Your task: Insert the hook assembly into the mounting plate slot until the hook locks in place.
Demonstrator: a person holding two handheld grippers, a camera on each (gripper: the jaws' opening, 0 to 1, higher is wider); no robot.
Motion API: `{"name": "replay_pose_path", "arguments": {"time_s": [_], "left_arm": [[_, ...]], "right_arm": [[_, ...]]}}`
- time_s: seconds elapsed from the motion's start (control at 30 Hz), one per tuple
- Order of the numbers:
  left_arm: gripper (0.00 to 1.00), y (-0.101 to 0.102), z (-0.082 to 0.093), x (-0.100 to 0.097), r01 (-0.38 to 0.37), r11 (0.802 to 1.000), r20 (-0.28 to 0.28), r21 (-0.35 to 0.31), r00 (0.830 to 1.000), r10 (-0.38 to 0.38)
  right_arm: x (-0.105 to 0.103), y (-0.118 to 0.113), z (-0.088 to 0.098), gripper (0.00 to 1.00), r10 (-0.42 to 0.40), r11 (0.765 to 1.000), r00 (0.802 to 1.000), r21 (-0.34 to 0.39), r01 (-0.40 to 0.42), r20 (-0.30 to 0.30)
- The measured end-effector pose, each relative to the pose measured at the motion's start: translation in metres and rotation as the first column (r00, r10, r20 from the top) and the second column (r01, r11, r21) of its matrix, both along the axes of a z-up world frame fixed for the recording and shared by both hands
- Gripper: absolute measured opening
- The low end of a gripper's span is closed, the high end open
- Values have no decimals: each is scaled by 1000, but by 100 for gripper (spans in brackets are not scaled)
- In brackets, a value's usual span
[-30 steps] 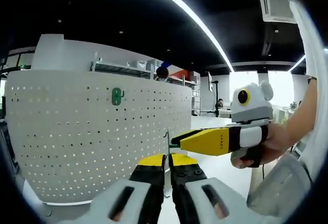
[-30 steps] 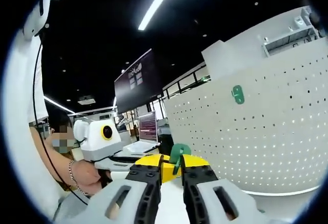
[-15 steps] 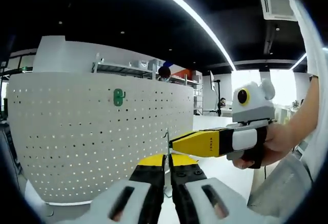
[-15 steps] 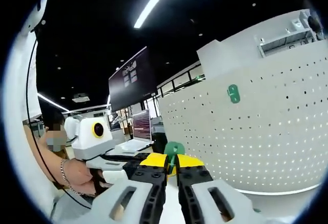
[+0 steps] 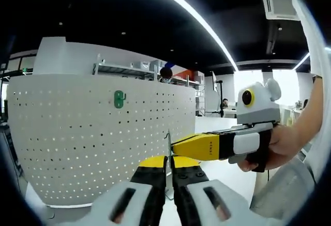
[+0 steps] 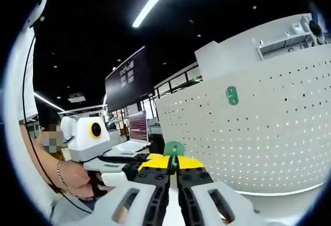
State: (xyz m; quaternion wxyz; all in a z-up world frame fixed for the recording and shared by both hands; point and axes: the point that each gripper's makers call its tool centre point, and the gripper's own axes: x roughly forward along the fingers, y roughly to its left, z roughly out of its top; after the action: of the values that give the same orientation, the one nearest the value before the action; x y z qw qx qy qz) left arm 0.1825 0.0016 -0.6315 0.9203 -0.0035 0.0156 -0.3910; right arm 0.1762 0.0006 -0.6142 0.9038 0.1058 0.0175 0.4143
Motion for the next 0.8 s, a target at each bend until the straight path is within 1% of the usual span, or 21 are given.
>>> {"name": "replay_pose_path", "arguments": {"time_s": [0.13, 0.3, 0.4, 0.43, 0.47, 0.5, 0.53, 0.6, 0.63, 0.7, 0.73, 0.8], "left_arm": [[3, 0, 0, 0, 0, 1000, -3, -2, 1000, 0], [3, -1, -2, 0, -3, 1000, -16, -10, 1000, 2], [4, -1, -3, 0, -7, 1000, -9, 18, 1000, 7], [4, -2, -4, 0, -7, 1000, -14, 21, 1000, 8], [5, -1, -7, 0, -7, 999, -31, 32, 999, 8], [8, -1, -8, 0, -9, 999, -36, 36, 999, 10], [15, 0, -11, 2, -17, 999, -46, 46, 999, 19], [27, 1, -15, 3, -22, 999, -66, 43, 998, 25], [32, 2, -15, 3, -24, 999, -62, 47, 998, 26], [33, 3, -16, 3, -24, 998, -53, 65, 998, 27], [36, 4, -19, 3, -27, 996, -60, 81, 998, 32], [42, 5, -21, 4, -28, 996, -77, 81, 996, 34]], "right_arm": [[0, 0, -1, 0, 3, 1000, 1000, 12, -2, -25], [1, -1, -3, 0, -3, 1000, 999, 8, 3, -32], [1, -1, -4, 0, -4, 1000, 999, 1, 4, -32], [1, -1, -5, 0, -3, 1000, 999, -1, 3, -33], [1, -1, -5, 0, -3, 1000, 999, -4, 2, -34], [1, -2, -6, 0, -5, 1000, 999, -7, 5, -33], [1, -2, -6, 0, -7, 1000, 999, -7, 6, -35], [2, -4, -6, 0, -6, 1000, 999, -4, 6, -39], [2, -4, -7, 0, -5, 1000, 999, -4, 5, -44], [2, -4, -8, 0, -4, 1000, 999, -6, 3, -45], [1, -3, -9, 0, 2, 1000, 999, -8, -2, -46], [-1, -3, -10, 0, 3, 1000, 999, -12, -3, -43]]}}
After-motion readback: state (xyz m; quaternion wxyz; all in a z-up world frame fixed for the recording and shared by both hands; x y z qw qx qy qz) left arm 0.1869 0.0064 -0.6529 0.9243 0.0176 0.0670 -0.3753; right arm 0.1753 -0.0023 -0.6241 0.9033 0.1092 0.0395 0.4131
